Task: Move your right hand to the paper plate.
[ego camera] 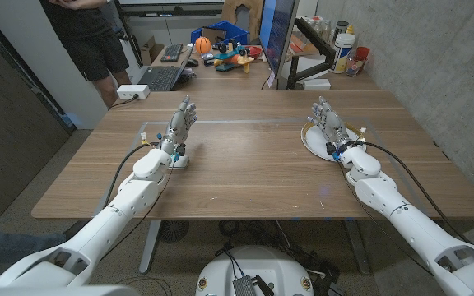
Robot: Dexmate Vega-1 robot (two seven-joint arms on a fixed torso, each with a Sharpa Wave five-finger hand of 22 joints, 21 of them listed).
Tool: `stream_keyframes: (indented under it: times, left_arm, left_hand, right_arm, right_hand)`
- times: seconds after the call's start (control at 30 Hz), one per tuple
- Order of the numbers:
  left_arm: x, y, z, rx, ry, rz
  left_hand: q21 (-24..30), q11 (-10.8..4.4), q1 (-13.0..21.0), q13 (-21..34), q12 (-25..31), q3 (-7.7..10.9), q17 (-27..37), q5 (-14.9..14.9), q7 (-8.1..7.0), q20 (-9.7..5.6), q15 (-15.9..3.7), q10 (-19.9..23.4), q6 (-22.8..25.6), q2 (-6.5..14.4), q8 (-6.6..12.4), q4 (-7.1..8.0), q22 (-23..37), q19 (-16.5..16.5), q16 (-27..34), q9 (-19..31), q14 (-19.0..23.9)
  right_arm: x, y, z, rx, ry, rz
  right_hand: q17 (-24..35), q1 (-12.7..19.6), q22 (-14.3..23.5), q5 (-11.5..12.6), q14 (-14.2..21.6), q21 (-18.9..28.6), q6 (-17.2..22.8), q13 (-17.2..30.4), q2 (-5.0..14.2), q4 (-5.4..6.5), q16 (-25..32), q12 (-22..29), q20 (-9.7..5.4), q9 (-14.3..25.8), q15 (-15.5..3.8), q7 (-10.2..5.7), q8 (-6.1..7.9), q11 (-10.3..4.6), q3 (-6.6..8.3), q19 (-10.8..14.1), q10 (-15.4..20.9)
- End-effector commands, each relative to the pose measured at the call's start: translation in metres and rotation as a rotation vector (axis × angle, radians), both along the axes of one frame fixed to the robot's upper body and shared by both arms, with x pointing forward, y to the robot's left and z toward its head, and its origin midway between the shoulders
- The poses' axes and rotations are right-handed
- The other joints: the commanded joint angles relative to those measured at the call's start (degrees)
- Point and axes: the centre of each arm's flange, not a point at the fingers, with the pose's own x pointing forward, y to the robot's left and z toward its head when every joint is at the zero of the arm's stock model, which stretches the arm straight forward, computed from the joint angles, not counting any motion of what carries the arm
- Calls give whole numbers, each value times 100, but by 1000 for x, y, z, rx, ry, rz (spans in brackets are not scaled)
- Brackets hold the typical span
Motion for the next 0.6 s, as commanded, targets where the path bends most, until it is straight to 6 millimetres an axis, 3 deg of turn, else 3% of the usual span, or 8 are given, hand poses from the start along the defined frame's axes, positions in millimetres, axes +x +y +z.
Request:
stream_keyframes:
  times: [0.03, 0.6]
  left_arm:
    - [-2, -2, -6, 64, 38, 17]
    - [0, -4, -6, 68, 52, 15]
  left_hand:
    - [25, 67, 72, 30, 33, 29, 20, 23, 48, 10, 52, 21, 1, 19, 40, -10, 9, -17, 39, 19, -5]
    - [-38, 87, 98, 30, 26, 38, 20, -5, 51, 59, 73, 30, 23, 53, 47, -32, 12, -22, 42, 20, 3]
  right_arm:
    - [0, 3, 4, 16, -8, -9]
    - [3, 2, 5, 10, -2, -10]
  right_hand:
    - [7, 39, 13, 34, 5, 9, 47, 14, -5, 14, 37, 14, 15, 11, 53, 0, 34, 34, 33, 49, 21]
    - [-3, 25, 15, 30, 26, -49, 67, 12, 4, 14, 28, -19, 30, 11, 66, -9, 34, 46, 19, 74, 48]
